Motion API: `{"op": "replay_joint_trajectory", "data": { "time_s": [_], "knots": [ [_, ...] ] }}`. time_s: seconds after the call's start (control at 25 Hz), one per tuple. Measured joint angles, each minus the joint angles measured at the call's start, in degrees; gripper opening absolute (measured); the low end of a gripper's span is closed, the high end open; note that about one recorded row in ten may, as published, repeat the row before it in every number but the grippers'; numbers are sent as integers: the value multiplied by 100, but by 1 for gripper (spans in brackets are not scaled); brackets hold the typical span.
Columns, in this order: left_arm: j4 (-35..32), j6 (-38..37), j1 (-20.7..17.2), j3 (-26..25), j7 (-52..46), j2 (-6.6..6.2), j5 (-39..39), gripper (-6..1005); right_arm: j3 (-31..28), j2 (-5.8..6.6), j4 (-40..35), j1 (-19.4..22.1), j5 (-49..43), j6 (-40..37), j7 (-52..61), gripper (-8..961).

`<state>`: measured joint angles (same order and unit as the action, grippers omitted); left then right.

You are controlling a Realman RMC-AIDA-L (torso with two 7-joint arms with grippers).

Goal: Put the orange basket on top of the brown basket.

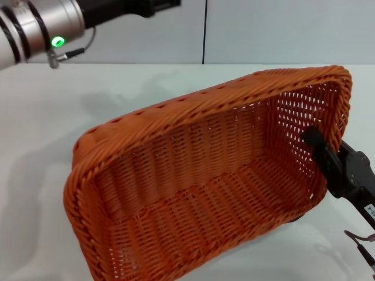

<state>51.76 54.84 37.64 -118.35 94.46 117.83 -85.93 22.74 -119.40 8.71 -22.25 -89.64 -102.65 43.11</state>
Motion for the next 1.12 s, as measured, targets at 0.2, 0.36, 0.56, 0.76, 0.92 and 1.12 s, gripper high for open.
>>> {"op": "replay_joint_trajectory", "data": {
  "time_s": [0.2,0.36,0.56,0.76,0.92,1.12],
  "knots": [
    [-14,-88,-2,-284,95,14,36,798,-49,-2,22,40,1,42,-25,198],
    [-37,-175,-53,-615,153,15,172,798,-51,-4,77,44,1,127,-28,207],
    [-40,-154,-125,-689,153,4,225,798,-74,-4,160,75,1,403,-30,219],
    [-72,-137,-152,-657,153,17,233,798,-100,7,170,112,-8,511,-26,231],
    [-106,-130,-163,-652,153,26,260,798,-90,25,134,137,-37,478,-20,240],
    [-105,-124,-186,-653,152,29,312,798,-90,36,-16,168,-39,332,16,438]
  ]
}}
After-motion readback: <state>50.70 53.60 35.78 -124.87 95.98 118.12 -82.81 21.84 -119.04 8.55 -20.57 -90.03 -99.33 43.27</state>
